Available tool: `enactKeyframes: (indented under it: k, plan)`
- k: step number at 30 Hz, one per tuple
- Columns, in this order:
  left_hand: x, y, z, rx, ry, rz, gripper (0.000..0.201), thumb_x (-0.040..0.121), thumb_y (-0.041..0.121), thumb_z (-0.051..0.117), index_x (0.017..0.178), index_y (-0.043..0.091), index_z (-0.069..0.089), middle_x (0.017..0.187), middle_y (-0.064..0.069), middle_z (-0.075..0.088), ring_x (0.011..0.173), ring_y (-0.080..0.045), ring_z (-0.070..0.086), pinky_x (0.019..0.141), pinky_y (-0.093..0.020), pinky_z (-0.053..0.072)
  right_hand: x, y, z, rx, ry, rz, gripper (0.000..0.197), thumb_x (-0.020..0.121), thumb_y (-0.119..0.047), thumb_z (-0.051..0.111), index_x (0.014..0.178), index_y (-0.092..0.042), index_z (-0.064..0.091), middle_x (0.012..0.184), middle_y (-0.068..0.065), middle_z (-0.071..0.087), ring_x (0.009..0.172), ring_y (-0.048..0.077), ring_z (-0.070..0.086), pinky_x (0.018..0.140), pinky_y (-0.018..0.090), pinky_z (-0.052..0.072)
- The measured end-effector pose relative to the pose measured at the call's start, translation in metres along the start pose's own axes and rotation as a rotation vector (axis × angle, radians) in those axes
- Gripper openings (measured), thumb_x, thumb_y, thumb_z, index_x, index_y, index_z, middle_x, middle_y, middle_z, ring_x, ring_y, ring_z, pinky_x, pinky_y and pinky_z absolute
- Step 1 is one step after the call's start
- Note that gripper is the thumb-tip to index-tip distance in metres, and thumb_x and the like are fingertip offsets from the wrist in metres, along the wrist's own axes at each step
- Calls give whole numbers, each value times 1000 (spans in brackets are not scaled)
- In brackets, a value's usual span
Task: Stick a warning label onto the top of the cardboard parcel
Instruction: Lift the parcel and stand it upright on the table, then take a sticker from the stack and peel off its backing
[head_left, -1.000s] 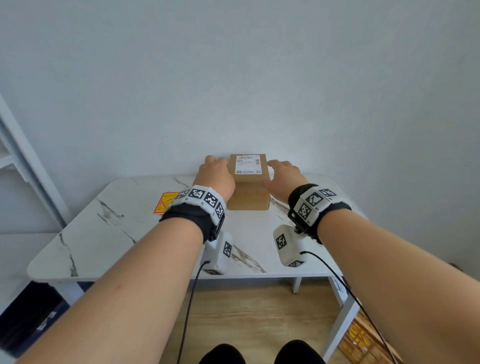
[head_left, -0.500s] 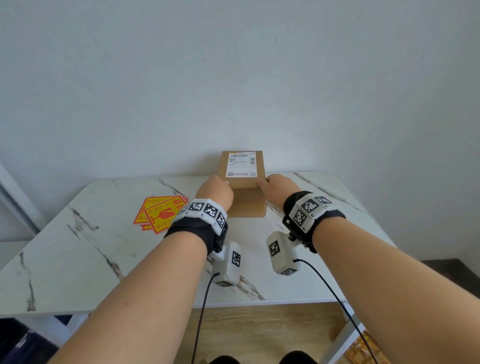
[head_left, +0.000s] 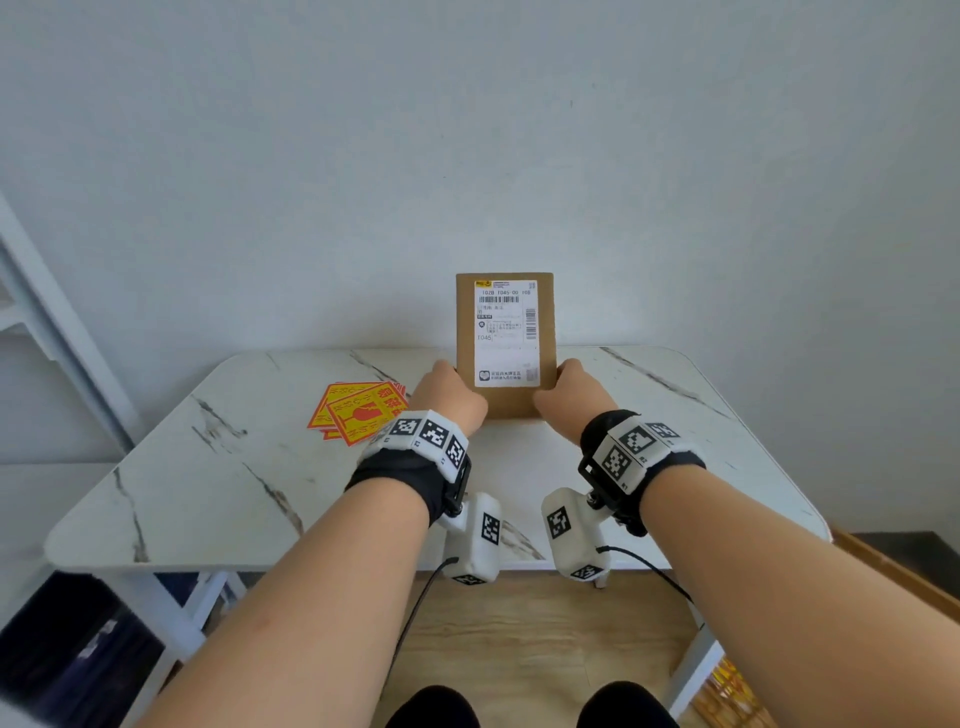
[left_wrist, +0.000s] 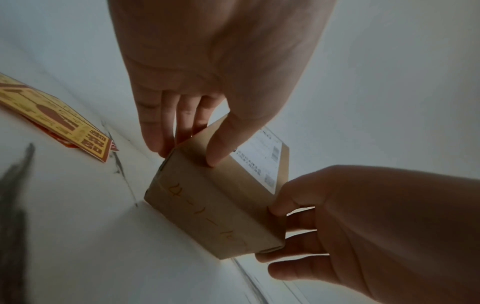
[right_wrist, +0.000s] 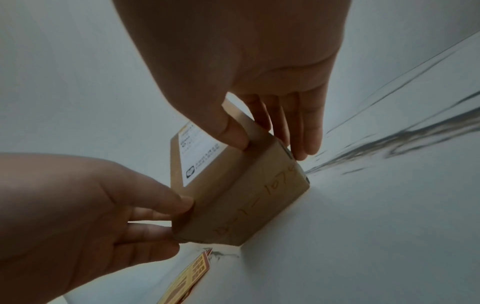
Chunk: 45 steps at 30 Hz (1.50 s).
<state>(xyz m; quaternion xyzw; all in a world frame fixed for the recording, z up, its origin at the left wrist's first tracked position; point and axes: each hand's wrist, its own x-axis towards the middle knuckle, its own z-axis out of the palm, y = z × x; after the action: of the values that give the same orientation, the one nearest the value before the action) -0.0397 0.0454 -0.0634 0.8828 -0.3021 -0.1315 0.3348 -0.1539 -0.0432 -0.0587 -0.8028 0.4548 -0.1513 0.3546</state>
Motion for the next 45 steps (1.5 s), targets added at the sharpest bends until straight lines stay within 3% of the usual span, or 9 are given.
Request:
enactKeyframes:
  k: [4, 9, 12, 16, 25, 29, 34, 38, 45]
  plan:
    - [-14, 1, 4, -14, 20, -21, 47, 83, 20, 62, 124, 3, 45, 122, -16, 60, 110, -35, 61, 82, -37, 49, -11, 5, 0, -74, 13, 14, 34, 91, -12, 46, 123, -3, 39, 103, 13, 56, 85, 30, 54, 69, 36, 43]
    - [-16, 1, 9, -41, -4, -2, 25, 83, 21, 60, 101, 3, 60, 103, -14, 67, 83, -30, 61, 54, -25, 39, -7, 11, 2, -113, 31, 41, 39, 92, -22, 50, 125, -2, 44, 119, 16, 58, 97, 31, 59, 72, 34, 43]
    - [-37, 11, 24, -23, -92, 52, 14, 86, 18, 55, 79, 8, 60, 72, -6, 59, 64, -24, 52, 46, -23, 30, -20, 32, -9, -86, 26, 74, 35, 91, -20, 50, 121, -3, 52, 112, 14, 62, 83, 27, 57, 66, 32, 45]
    - [-38, 12, 31, 30, -142, 50, 20, 89, 18, 50, 72, 9, 57, 63, -3, 51, 53, -16, 44, 46, -24, 30, -20, 40, -8, -120, -4, 70, 29, 91, -19, 51, 114, -4, 59, 94, 8, 62, 73, 23, 58, 50, 25, 40]
    - [-33, 6, 2, 179, -66, 82, 16, 91, 12, 48, 95, 8, 62, 130, -19, 61, 83, -27, 57, 68, -27, 41, -31, 31, -14, -323, -10, 15, 15, 89, -19, 46, 94, -13, 58, 82, 5, 64, 69, 23, 62, 55, 26, 45]
    - [-29, -14, -16, 229, -12, 31, 40, 93, 7, 44, 132, 0, 53, 138, -17, 55, 125, -32, 54, 96, -34, 45, -38, 13, -3, -315, -87, -27, 12, 89, -19, 50, 81, -12, 56, 86, 7, 63, 70, 21, 58, 56, 26, 43]
    - [-23, -44, -44, 331, -14, 3, 28, 95, 3, 39, 109, 3, 63, 133, -20, 58, 112, -34, 59, 84, -34, 44, -37, -22, 28, -298, -152, -122, 22, 90, -24, 55, 95, -4, 64, 94, 10, 66, 80, 24, 61, 65, 28, 49]
    - [-9, -75, -59, 352, -8, -71, 39, 93, 5, 42, 128, 3, 58, 134, -17, 58, 120, -34, 57, 81, -32, 42, -30, -49, 62, -304, -246, -182, 26, 90, -25, 55, 96, -3, 66, 96, 11, 69, 86, 26, 64, 70, 29, 52]
    - [14, -106, -64, 420, -146, -146, 49, 98, 10, 37, 146, 6, 37, 151, -16, 40, 137, -32, 43, 109, -36, 36, 4, -82, 102, -406, -285, -202, 33, 92, -26, 54, 63, -14, 46, 65, 1, 49, 65, 21, 52, 49, 25, 33]
